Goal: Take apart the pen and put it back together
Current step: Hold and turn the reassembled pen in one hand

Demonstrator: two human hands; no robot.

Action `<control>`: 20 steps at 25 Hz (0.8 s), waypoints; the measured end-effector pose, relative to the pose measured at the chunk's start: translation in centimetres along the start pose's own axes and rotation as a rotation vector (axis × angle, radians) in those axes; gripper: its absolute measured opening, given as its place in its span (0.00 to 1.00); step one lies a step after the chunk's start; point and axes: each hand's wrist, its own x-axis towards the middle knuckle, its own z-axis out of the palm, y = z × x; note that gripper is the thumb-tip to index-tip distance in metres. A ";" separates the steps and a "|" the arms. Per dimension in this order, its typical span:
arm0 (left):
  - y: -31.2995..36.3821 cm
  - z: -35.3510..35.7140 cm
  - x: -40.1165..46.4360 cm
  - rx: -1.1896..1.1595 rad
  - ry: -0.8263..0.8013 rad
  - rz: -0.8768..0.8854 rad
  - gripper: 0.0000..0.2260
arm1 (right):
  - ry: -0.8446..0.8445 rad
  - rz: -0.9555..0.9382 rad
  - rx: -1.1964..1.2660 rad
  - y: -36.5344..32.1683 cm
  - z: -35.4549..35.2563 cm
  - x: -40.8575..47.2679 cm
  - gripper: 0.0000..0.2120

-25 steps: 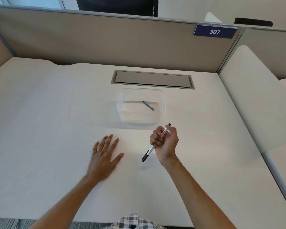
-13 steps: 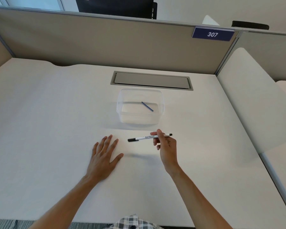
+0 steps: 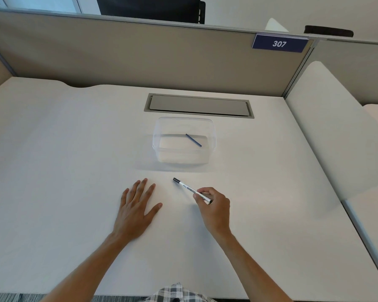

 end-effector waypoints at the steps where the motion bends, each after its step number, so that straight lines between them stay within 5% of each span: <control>1: 0.0 0.0 0.0 -0.001 0.000 0.001 0.30 | 0.008 0.001 -0.088 0.0 0.1 -0.2 0.02; 7: -0.1 0.1 0.0 0.001 -0.003 -0.004 0.30 | 0.085 -0.100 -0.522 0.2 0.8 -1.1 0.07; 20: 0.1 -0.2 0.0 -0.003 -0.002 -0.007 0.31 | -0.025 -0.192 -0.622 -0.1 2.8 -0.9 0.09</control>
